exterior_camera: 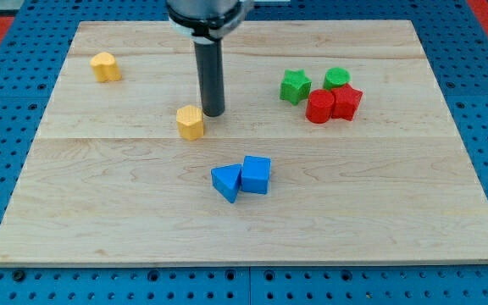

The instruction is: Move yellow hexagon on the top left of blue cube

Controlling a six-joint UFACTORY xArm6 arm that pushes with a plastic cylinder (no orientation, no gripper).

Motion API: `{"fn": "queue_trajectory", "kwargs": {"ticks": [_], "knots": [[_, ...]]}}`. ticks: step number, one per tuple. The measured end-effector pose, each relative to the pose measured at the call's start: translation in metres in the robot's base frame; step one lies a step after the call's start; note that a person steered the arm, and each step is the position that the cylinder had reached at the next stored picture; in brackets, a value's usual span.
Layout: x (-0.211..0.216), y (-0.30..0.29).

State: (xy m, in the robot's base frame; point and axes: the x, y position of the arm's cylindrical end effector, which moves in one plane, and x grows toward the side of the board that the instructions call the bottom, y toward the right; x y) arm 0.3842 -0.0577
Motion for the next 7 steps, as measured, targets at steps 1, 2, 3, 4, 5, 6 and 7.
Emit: {"fn": "queue_trajectory", "kwargs": {"ticks": [1,2,3,4,5,6,7], "knots": [[-0.006,-0.042],[0.032,-0.042],[0.058,0.002],[0.069,0.030],[0.072,0.037],[0.018,-0.010],[-0.022,-0.072]]}}
